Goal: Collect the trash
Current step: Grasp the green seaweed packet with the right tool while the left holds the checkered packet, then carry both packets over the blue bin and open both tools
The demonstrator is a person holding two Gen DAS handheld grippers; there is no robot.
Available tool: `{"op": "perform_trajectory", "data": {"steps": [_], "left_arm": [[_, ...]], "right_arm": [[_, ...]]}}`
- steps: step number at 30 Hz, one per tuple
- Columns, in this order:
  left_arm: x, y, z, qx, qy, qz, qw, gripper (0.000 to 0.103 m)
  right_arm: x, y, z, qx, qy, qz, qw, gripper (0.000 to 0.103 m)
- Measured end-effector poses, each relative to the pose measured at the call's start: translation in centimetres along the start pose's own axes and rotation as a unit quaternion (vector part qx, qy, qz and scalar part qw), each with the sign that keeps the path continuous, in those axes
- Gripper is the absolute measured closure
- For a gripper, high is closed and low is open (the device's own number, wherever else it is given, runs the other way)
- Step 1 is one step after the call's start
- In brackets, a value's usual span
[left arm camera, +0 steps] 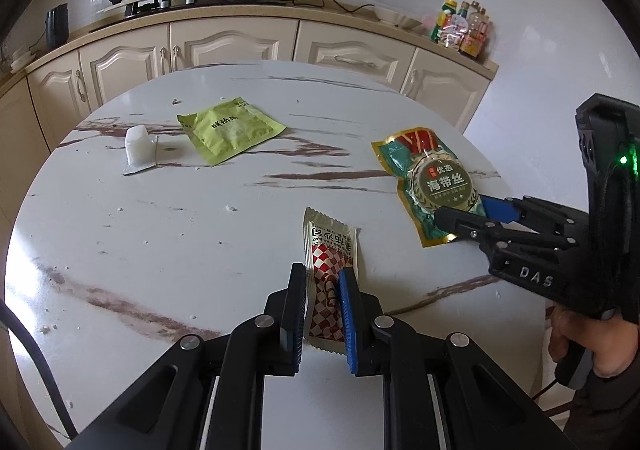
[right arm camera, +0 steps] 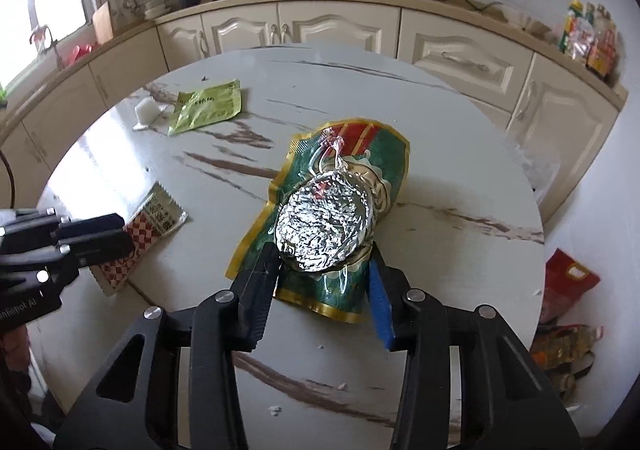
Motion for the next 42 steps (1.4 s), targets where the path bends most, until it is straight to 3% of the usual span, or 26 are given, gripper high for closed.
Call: {"op": "perform_trajectory", "data": {"steps": [2,5,17,28,34,38,42], "left_arm": [[0.1,-0.1,0.0,0.001,0.0,-0.001,1.0,0.09],[0.0,-0.1,0.0,0.004,0.001,0.0,1.0,0.09],[-0.1,-0.1,-1.2,0.037,-0.012,-0.014,0.9991,0.095],[-0.3,1.3,-6.3,0.055,-0.06,-0.031,0.9962,0.096],[-0.2,6.1,-11.3,0.036,-0.102,-0.054,0.9927,0.096],[0.8,12.6,-15.3,-0.011,-0.13,-0.087,0.9877,0.096],[3.2,19.7,-18.7,-0.063,-0.141,-0.124,0.9802,0.096]], "right_arm": [[-0.1,0.0,-0.1,-0.009,-0.004,0.009,1.0,0.072],[-0.4,0.8,-0.4,-0.028,-0.02,0.013,0.999,0.097],[-1.8,3.0,-1.7,-0.062,-0.052,0.017,0.997,0.097],[-2.6,7.5,-3.2,-0.071,-0.07,0.002,0.995,0.097],[-4.0,12.9,-3.7,-0.092,-0.077,-0.029,0.992,0.097],[-5.0,18.5,-3.2,-0.115,-0.076,-0.063,0.988,0.097],[-5.8,26.6,-1.2,-0.157,-0.069,-0.104,0.98,0.097]]}}
Point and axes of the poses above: each gripper's, at about its wrist camera, not at the fingertips, and z roughly the way its jaws point, y to its left, x to its underside, the point moved 8 cm from there along z, roughly the way its jaws point, and after that the axes turned 8 degrees about -x, right-handed, at the moved point
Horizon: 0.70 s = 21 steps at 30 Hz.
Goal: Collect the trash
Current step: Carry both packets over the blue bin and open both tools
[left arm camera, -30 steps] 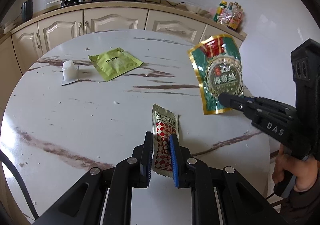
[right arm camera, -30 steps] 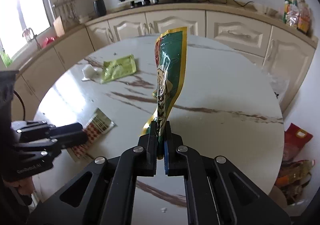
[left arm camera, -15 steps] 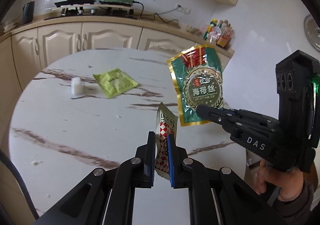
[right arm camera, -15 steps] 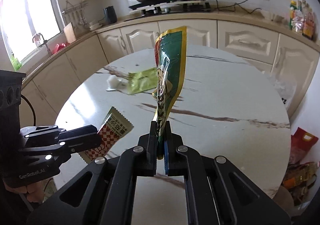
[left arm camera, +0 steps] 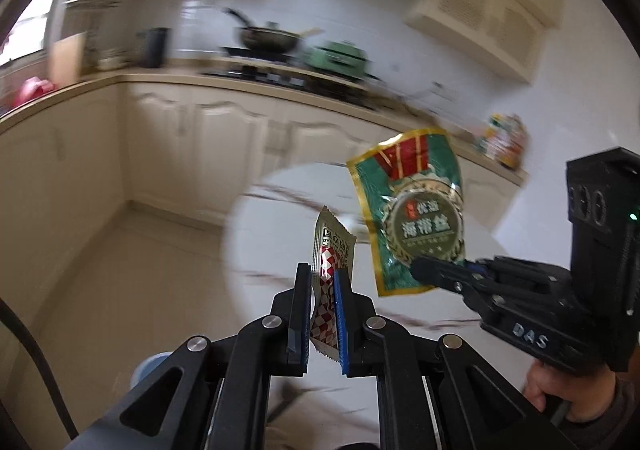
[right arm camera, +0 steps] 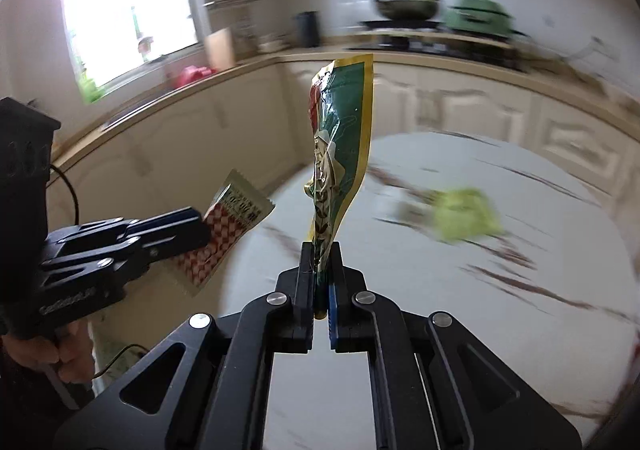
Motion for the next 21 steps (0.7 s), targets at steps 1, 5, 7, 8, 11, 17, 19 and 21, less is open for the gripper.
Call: {"op": "perform_trajectory", "data": {"steps": [1,5,7,8,11,17,19,21], "left_arm": [[0.2,1.8,-0.6,-0.013,0.0,-0.006,0.9999,0.096],[1.7,10.8,-2.0,-0.067,0.012,-0.045,0.9967,0.096],[3.0,13.9,-1.6,-0.081,0.03,-0.061,0.9943,0.096],[3.6,15.3,-1.1,-0.083,0.04,-0.07,0.9933,0.096],[6.8,19.9,2.2,-0.096,0.09,-0.1,0.9863,0.096],[12.8,25.9,11.0,-0.095,0.195,-0.146,0.9654,0.096],[14.6,27.0,14.0,-0.095,0.225,-0.153,0.9577,0.096],[16.4,27.9,16.7,-0.095,0.255,-0.155,0.9496,0.096]], "right_arm": [[-0.3,1.9,1.5,-0.014,0.006,-0.009,1.0,0.097],[-0.5,8.4,7.3,-0.059,0.028,-0.04,0.997,0.097],[0.0,11.3,10.8,-0.079,0.049,-0.053,0.994,0.097],[0.3,12.4,12.6,-0.087,0.059,-0.057,0.993,0.097],[2.5,14.5,18.5,-0.1,0.106,-0.059,0.988,0.097],[9.7,13.7,29.6,-0.094,0.22,-0.044,0.97,0.097],[12.9,12.0,33.0,-0.087,0.261,-0.027,0.961,0.097],[15.6,10.6,35.9,-0.082,0.295,-0.01,0.952,0.097]]}}
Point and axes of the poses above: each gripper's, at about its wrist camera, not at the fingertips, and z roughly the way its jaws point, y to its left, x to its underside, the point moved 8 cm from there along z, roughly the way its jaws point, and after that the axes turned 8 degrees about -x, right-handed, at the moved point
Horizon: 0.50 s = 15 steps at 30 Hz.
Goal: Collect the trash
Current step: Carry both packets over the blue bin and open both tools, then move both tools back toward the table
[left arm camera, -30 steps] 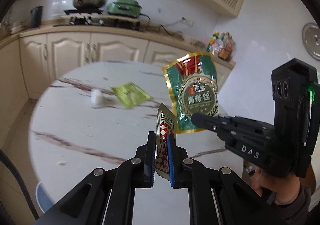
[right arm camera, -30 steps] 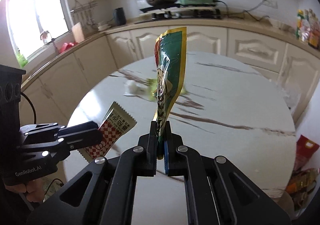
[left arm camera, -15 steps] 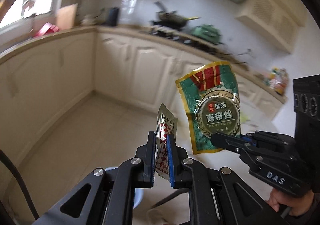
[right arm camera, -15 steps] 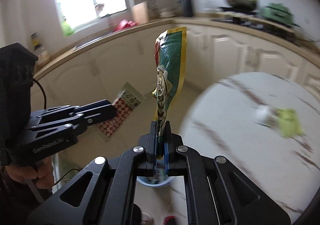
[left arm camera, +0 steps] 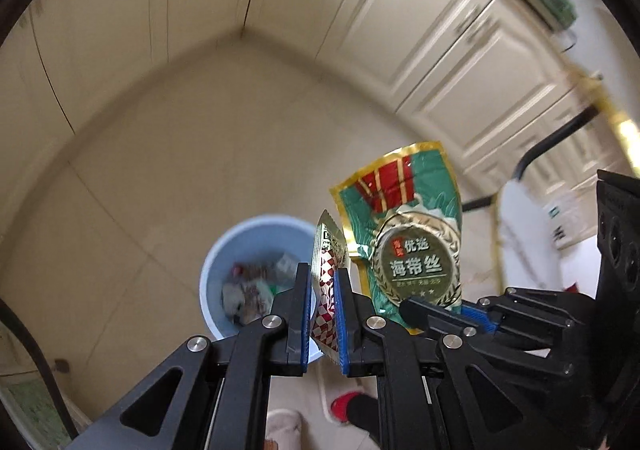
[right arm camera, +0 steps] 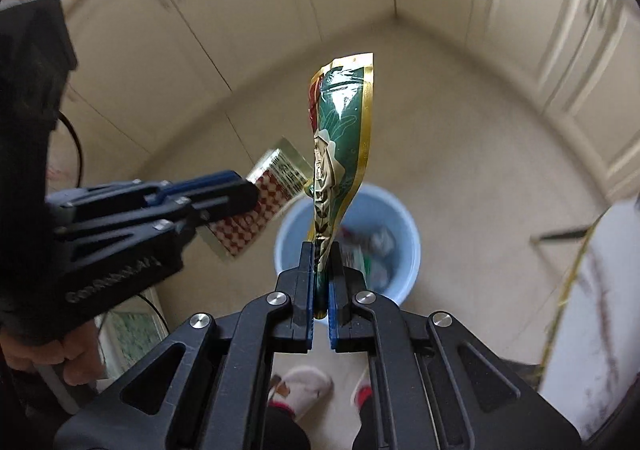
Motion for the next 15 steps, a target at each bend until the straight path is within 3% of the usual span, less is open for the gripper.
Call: {"op": "perform_trajectory", "data": {"steps": [4,7,11,15], "left_arm": [[-1.5,1.6,6.5,-0.011,0.051,-0.003,0.9987,0.096],[-2.3,2.4,8.7,-0.024,0.059,-0.002,0.998,0.093],[-2.8,3.3,9.7,-0.046,0.071,-0.006,0.9964,0.071],[-3.4,5.7,8.9,-0.071,0.07,-0.023,0.9947,0.058]], "right_arm": [[1.5,-3.4,5.7,-0.006,0.053,0.034,0.998,0.097],[2.5,-4.8,8.8,-0.006,0.079,0.043,0.996,0.096],[3.0,-5.4,10.5,-0.015,0.085,0.062,0.994,0.081],[3.0,-5.8,10.0,-0.002,0.084,0.059,0.995,0.073]]}}
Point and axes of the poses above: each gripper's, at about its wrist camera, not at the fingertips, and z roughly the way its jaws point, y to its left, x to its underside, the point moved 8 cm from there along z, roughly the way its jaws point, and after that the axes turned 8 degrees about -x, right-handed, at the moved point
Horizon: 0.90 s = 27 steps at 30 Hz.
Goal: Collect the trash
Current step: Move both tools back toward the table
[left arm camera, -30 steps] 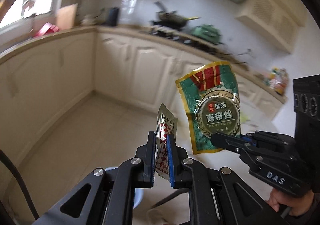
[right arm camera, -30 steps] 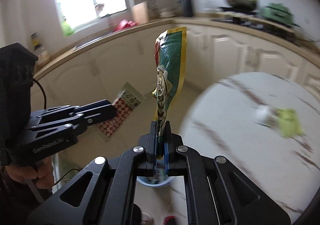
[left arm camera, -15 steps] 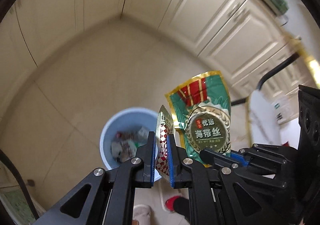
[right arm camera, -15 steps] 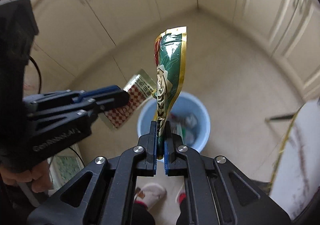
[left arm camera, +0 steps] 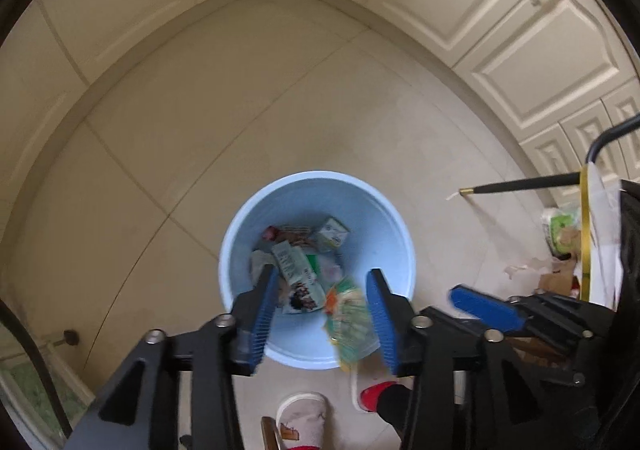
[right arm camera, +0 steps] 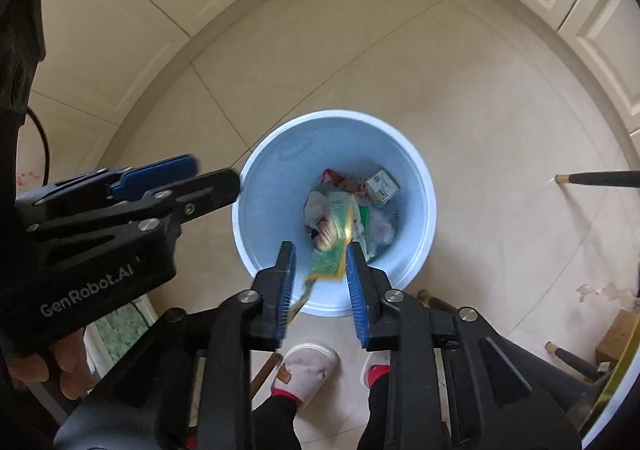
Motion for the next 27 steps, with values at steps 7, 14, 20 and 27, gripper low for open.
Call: {"op": "perform_trajectory", "data": {"steps": [7,14,20,27], "left_arm": [[1.3,2.4,-5.8,-0.04,-0.032,-0.028,0.9983,0.042],[3.1,2.4,-15.4,-0.089,-0.106,-0.026,0.99,0.031],[3.8,0.0,-24.4,-0.098,-0.204,-0.008,0.9741,0.024],[5.3,-5.8,-34.1,-0.09,-0.325,0.017,0.9413,0.01]], "right_arm": [[0.0,3.4,-4.7,0.032,-0.036,-0.031,0.998,0.043],[0.4,9.1,-14.1,0.071,-0.108,-0.065,0.989,0.011],[2.3,13.3,-23.5,0.099,-0.19,-0.092,0.972,0.007],[6.2,15.8,-35.5,0.133,-0.308,-0.099,0.937,0.0]]}}
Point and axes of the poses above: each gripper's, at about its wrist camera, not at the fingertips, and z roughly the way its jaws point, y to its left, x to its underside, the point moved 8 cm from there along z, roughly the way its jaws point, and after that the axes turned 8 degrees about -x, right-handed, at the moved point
